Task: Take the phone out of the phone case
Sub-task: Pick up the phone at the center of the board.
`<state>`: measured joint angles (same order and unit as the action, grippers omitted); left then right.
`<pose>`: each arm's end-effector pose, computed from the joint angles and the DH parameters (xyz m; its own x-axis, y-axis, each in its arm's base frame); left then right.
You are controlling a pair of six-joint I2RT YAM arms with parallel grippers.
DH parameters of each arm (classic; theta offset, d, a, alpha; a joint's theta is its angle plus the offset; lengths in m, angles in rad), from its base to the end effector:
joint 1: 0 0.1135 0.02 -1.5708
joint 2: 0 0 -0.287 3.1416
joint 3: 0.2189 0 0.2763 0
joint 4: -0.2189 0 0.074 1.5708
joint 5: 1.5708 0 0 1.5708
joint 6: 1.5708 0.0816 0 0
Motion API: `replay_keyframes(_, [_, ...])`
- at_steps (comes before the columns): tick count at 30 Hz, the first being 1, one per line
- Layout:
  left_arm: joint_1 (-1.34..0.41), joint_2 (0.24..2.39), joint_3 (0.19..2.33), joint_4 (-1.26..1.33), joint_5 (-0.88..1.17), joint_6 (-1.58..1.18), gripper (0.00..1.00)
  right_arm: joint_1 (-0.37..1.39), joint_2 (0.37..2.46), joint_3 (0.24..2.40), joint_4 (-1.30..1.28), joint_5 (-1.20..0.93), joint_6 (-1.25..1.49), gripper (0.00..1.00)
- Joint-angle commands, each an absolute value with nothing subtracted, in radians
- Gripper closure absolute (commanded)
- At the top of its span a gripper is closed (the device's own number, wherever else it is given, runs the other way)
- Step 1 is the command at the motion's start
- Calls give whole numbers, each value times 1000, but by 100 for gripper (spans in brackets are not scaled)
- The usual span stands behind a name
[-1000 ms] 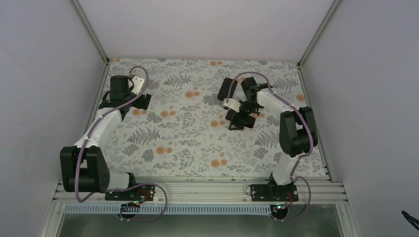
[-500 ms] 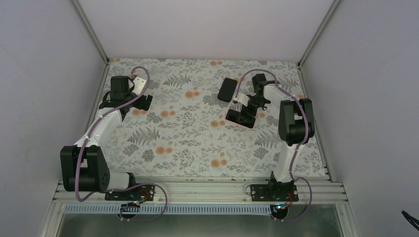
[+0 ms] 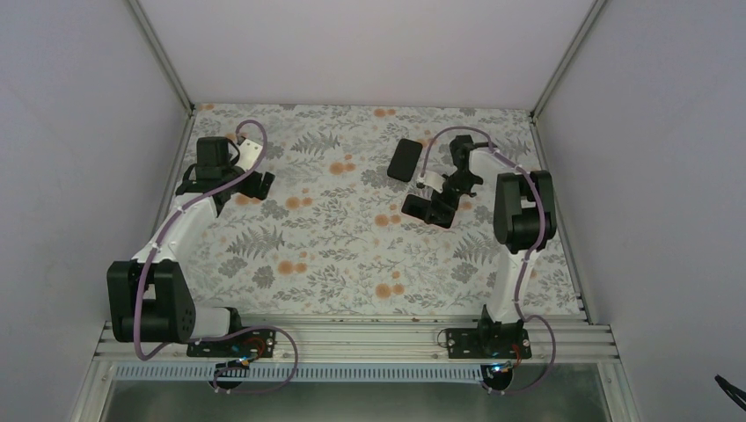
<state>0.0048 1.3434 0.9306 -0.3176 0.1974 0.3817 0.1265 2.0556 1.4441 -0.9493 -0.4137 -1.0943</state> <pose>0.3412 -0.0144 0.2371 -0.5665 0.3626 -0.7400 0.3797 0.9118 0.1561 0.4031 0.0843 0.1130 -0.3488 -0.8646 -0.3618 -0.9363 0.3043 0.1755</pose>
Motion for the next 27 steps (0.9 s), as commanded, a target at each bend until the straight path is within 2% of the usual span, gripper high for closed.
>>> replay_keyframes(1, [11,1322,923,-328,248,399,0,124,2021,1389,-1030,-438,-1114,0])
replay_keyframes(4, [11,1328,924,-330,258,400,0,135,1986,1321,-982,-410,-1091,0])
replay_keyframes(10, [10,1342,920,-319,256,403,0,181,1890,1110,-692,-219,-964,0])
replay_keyframes(18, [11,1430,965,-373,323,436,0,202,1899,978,-490,-45,-878,1])
replay_keyframes(20, [8,1451,998,-420,381,458,0,202,1915,964,-482,-31,-868,7])
replay_keyframes(24, [0,1519,1100,-583,592,552,0,202,1913,953,-464,-38,-857,32])
replay_keyframes(27, [-40,1595,1205,-714,658,610,0,203,1868,956,-465,-102,-860,41])
